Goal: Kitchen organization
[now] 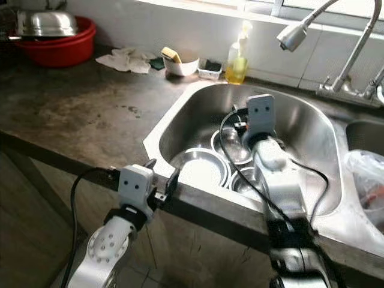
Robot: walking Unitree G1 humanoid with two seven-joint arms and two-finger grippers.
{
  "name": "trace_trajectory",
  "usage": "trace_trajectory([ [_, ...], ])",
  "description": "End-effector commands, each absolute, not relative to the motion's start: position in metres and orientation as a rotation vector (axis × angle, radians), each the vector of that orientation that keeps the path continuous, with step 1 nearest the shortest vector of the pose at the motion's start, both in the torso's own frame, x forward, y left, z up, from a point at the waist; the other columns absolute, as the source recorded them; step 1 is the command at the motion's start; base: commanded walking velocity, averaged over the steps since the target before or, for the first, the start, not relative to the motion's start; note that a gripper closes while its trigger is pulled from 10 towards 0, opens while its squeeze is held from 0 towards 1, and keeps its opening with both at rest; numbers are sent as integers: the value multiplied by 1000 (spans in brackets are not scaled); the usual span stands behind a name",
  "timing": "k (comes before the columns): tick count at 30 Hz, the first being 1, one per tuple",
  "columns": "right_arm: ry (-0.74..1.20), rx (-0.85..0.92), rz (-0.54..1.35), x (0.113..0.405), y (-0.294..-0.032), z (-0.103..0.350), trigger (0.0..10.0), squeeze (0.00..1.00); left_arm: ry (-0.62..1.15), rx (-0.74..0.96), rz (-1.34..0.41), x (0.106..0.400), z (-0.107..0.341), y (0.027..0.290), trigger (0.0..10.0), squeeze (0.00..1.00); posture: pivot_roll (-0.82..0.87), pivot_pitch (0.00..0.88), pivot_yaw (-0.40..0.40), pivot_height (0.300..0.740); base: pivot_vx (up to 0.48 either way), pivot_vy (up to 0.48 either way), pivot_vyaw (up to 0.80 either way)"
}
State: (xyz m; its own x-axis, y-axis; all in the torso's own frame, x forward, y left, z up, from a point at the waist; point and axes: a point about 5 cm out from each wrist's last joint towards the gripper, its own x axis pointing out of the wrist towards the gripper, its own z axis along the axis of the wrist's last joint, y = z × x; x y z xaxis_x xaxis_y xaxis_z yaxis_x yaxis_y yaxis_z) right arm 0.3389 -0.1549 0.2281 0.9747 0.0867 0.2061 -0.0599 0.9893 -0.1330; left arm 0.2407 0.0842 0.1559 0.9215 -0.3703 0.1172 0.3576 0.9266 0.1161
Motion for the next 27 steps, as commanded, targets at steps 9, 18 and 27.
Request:
trace_trajectory([
  [9, -317, -170, 139, 283, -148, 223, 10000, 0, -159, 124, -463, 243, 155, 82, 10000, 0, 89, 3, -45, 740, 0, 0, 0],
  [18, -266, -118, 142, 257, -147, 204, 10000, 0, -176, 114, -439, 247, 157, 84, 10000, 0, 85, 0, -31, 740, 0, 0, 0],
  [27, -211, -58, 88, 248, -142, 195, 10000, 0, -170, 118, -444, 246, 153, 83, 10000, 0, 88, 0, -32, 740, 0, 0, 0],
])
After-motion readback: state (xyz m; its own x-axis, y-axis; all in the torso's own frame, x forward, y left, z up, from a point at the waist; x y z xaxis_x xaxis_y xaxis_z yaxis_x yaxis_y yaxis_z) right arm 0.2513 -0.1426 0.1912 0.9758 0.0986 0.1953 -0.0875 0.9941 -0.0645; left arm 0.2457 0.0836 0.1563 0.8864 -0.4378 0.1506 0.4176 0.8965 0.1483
